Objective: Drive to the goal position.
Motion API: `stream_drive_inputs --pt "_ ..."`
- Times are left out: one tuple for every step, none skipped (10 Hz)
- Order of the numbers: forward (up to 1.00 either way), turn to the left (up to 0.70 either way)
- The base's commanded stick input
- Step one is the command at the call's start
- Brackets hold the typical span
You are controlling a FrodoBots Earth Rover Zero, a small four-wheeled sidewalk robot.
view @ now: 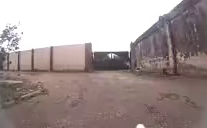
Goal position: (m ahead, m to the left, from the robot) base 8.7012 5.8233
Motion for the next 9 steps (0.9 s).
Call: stream_drive_inputs --pt "0.7 0.0" --pt "0.7 0.0" --pt "0.7 0.0" --pt "0.7 0.0" --pt "0.7 0.0" --pt "0.7 0.0" --pt "0.7 0.0" --pt "0.7 0.0" --pt "0.7 0.0"
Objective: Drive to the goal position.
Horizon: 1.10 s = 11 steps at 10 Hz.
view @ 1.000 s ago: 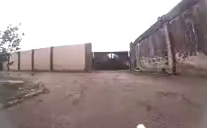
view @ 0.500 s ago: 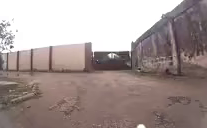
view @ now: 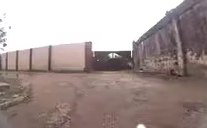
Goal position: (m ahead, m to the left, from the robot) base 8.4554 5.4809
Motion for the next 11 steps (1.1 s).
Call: stream_drive_inputs --pt "0.7 0.0" --pt "0.7 0.0" --pt "0.7 0.0" --pt "0.7 0.0" --pt "0.7 0.0" --pt "0.7 0.0" --pt "0.7 0.0" --pt "0.7 0.0" --pt "0.7 0.0" --pt "0.7 0.0" --pt "0.7 0.0"
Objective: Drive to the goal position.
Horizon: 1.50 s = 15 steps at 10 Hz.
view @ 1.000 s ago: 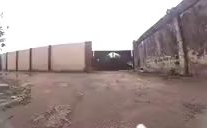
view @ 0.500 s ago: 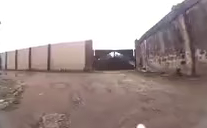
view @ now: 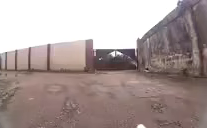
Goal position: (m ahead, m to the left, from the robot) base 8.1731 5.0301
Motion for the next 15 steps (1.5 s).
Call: stream_drive_inputs --pt "0.7 0.0" --pt "0.7 0.0" --pt "0.7 0.0" --pt "0.7 0.0" --pt "0.7 0.0" --pt "0.7 0.0" --pt "0.7 0.0" --pt "0.7 0.0" --pt "0.7 0.0" --pt "0.7 0.0" --pt "0.7 0.0" --pt "0.7 0.0" --pt "0.7 0.0" --pt "0.7 0.0" --pt "0.7 0.0"
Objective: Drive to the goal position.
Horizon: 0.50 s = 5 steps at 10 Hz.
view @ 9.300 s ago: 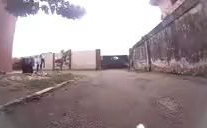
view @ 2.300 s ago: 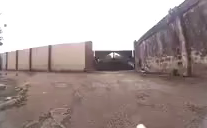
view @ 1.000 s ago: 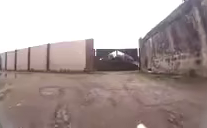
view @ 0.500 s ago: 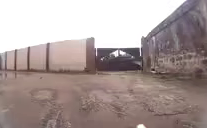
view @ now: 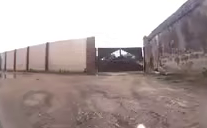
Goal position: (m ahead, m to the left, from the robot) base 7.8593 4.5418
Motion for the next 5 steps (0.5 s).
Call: stream_drive_inputs --pt "0.7 0.0" --pt "0.7 0.0" --pt "0.7 0.0" --pt "0.7 0.01" --pt "0.7 0.07"
